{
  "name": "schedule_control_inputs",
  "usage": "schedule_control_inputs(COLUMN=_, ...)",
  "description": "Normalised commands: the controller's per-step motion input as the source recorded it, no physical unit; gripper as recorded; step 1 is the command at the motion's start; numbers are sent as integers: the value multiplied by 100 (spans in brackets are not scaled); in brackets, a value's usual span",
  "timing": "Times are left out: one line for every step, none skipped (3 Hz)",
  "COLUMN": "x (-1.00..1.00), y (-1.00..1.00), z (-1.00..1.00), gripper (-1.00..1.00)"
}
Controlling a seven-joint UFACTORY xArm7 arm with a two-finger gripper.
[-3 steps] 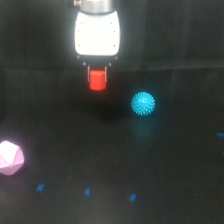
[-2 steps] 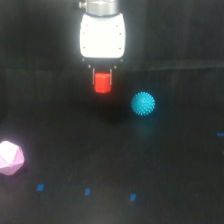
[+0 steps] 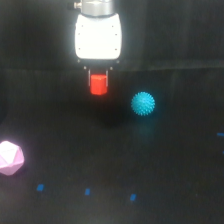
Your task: Pick up the red object from the table
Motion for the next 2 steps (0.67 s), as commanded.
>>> schedule_control_inputs(x=12, y=3, z=-12, gripper=-98)
schedule_control_inputs(x=-21, y=-51, z=-35, gripper=-100)
